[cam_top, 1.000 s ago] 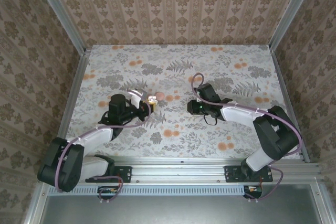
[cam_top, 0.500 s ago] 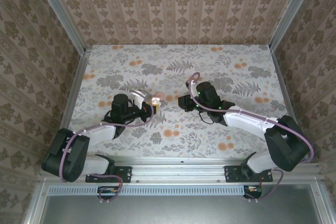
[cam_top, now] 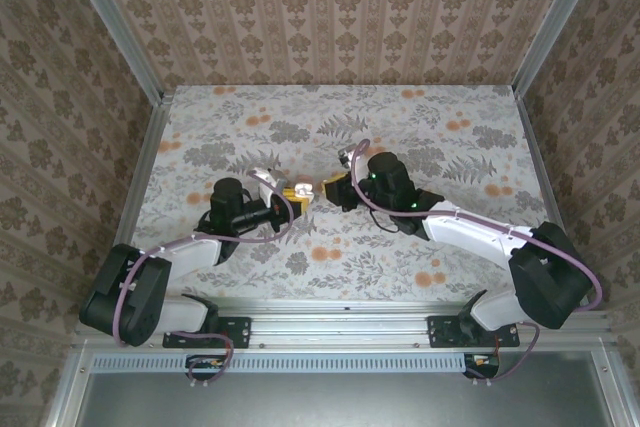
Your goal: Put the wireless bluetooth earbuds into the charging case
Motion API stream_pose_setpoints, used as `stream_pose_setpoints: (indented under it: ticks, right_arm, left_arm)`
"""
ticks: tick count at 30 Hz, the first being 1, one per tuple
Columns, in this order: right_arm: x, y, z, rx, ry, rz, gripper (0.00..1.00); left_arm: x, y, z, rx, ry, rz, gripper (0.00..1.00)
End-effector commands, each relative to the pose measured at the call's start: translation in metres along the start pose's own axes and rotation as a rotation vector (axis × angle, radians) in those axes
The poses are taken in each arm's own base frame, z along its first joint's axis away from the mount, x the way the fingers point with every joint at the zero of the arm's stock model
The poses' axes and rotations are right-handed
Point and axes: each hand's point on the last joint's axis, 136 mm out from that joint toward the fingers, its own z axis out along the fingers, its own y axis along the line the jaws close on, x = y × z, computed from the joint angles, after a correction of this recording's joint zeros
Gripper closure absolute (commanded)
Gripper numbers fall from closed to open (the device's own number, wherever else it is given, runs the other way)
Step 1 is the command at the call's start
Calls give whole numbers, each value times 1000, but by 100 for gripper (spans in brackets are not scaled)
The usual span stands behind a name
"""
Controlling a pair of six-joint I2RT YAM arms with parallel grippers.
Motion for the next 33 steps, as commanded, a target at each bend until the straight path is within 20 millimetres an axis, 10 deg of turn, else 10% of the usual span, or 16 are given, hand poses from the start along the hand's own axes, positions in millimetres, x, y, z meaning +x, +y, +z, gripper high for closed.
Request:
stream_pose_setpoints:
  ticks: [1, 33]
  right_arm:
    - [-24, 19, -3, -59, -60, -53, 80]
    - [-14, 31, 18, -103, -9, -86, 80]
  left_arm:
    - [-18, -12, 4, 65, -40, 31, 91]
    - [-50, -23, -3, 66, -113, 74, 91]
